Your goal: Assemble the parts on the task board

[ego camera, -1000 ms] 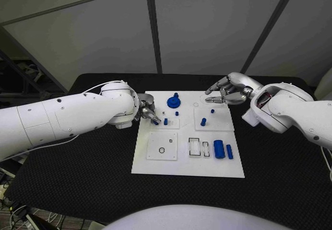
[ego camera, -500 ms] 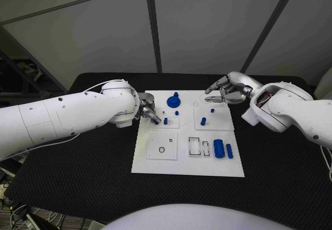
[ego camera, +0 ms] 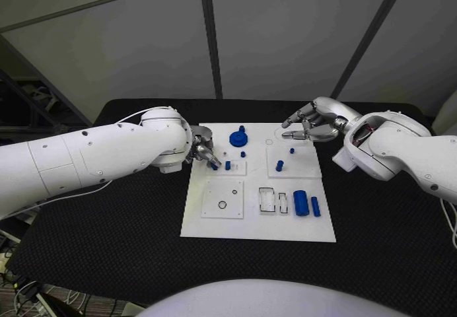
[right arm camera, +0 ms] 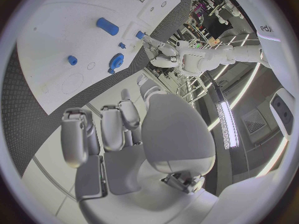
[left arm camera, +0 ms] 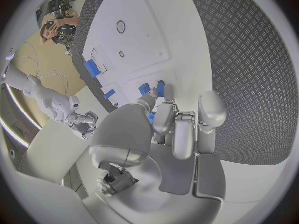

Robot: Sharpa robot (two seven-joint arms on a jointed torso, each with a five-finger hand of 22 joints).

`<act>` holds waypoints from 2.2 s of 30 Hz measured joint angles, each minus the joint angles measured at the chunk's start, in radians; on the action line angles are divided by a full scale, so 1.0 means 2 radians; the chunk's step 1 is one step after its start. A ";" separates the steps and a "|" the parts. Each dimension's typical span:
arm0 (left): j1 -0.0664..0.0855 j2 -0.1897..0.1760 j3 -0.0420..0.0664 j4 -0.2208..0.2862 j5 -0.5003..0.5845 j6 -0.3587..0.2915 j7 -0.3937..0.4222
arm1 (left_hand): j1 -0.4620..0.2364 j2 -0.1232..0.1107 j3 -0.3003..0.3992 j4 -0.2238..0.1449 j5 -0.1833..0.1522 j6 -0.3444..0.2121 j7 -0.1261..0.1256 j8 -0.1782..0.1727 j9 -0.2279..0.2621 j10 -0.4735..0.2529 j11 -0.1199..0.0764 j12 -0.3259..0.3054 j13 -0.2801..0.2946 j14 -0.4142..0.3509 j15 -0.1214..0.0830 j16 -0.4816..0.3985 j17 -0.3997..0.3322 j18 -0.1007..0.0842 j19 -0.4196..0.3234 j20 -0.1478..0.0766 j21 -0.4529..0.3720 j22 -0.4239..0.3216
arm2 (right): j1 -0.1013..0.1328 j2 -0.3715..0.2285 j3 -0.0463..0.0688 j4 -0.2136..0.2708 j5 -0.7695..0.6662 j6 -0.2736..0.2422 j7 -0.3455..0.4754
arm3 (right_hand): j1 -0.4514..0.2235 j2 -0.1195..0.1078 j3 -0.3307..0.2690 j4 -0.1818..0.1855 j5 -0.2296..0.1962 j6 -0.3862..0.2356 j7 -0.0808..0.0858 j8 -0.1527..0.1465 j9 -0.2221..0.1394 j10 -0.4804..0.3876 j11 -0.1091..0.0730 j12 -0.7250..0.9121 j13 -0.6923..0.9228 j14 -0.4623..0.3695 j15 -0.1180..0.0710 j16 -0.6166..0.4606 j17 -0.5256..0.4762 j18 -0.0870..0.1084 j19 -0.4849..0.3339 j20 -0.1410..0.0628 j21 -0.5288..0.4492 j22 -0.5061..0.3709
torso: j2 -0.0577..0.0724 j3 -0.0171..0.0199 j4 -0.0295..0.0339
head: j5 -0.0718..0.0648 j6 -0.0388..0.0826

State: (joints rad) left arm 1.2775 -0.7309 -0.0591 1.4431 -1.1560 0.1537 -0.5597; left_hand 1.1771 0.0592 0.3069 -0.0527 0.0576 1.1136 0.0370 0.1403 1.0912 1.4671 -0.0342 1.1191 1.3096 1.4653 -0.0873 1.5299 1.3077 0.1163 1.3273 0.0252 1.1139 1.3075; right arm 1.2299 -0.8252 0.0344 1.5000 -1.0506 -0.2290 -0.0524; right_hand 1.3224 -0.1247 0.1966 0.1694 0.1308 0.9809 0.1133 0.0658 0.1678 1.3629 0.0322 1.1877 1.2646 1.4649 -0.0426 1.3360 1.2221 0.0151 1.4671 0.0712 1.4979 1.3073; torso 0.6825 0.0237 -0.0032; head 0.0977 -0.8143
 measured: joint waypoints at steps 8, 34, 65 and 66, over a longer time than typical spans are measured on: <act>0.000 0.001 0.000 -0.002 0.001 0.003 0.000 | -0.003 0.001 0.001 -0.001 0.000 0.000 0.000 0.000 0.002 0.000 0.000 0.000 0.000 0.000 0.000 0.000 0.000 0.000 0.000 0.000 0.000 0.000 | 0.000 0.000 0.000 0.000 0.000 0.000 0.000 | 0.000 0.000 0.000 0.000 0.000 0.000 0.000 0.000 0.000 0.000 0.000 0.000 0.000 0.000 0.000 0.000 0.000 0.000 0.000 0.000 0.000 0.000 | 0.000 0.0000 0.0000 | 0.000 -0.001; 0.000 0.003 -0.001 -0.004 0.000 0.002 -0.005 | -0.034 -0.013 0.010 0.007 -0.002 0.017 -0.006 0.008 0.015 0.000 -0.005 0.005 0.000 -0.002 -0.006 0.006 0.000 0.000 0.013 -0.005 0.015 0.000 | 0.000 -0.002 0.000 0.001 0.000 0.000 0.000 | 0.000 0.000 0.000 0.000 0.000 0.000 0.000 0.000 0.000 0.000 0.000 0.000 0.000 0.000 0.000 0.000 0.000 0.000 0.000 0.000 0.000 0.000 | 0.000 -0.0001 0.0000 | -0.002 -0.004; -0.004 0.004 -0.003 -0.006 0.002 0.000 -0.008 | -0.055 -0.041 -0.021 0.067 -0.002 0.037 -0.020 0.006 0.020 -0.002 -0.008 0.005 0.000 0.000 -0.009 0.008 0.000 0.004 0.016 -0.009 0.018 0.000 | 0.000 -0.002 0.000 0.002 0.000 0.000 0.000 | 0.000 0.000 0.000 0.000 0.000 0.000 0.000 0.000 0.002 0.000 0.000 0.000 0.000 0.000 0.000 0.000 0.000 0.000 0.000 0.000 0.000 0.000 | 0.000 -0.0003 0.0003 | -0.002 -0.005; -0.004 0.004 -0.003 -0.006 0.003 -0.001 -0.008 | -0.055 -0.041 -0.023 0.070 -0.002 0.037 -0.020 0.006 0.020 -0.002 -0.008 0.003 0.000 0.000 -0.009 0.008 0.000 0.004 0.016 -0.009 0.018 0.000 | 0.000 -0.002 0.000 0.002 0.000 0.000 0.000 | 0.000 0.000 0.000 0.000 0.000 0.000 0.000 0.000 0.002 0.000 0.000 0.000 0.000 0.000 0.000 0.000 0.000 0.000 0.000 0.000 0.000 0.000 | 0.000 -0.0003 0.0003 | -0.002 -0.005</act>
State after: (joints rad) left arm 1.2689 -0.7228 -0.0658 1.4309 -1.1509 0.1514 -0.5764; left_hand 1.0674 -0.0225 0.2606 0.0880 0.0540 1.1886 -0.0021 0.1517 1.1306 1.4623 -0.0500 1.1253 1.3096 1.4651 -0.1060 1.5452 1.3077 0.1234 1.3595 0.0073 1.1505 1.3074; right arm 1.2299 -0.8295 0.0344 1.5033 -1.0511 -0.2289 -0.0524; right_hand 1.3224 -0.1246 0.1966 0.1694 0.1308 0.9810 0.1133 0.0658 0.1708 1.3630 0.0322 1.1877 1.2646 1.4649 -0.0426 1.3360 1.2221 0.0150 1.4672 0.0712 1.4979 1.3073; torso 0.6825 0.0231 -0.0025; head 0.0938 -0.8243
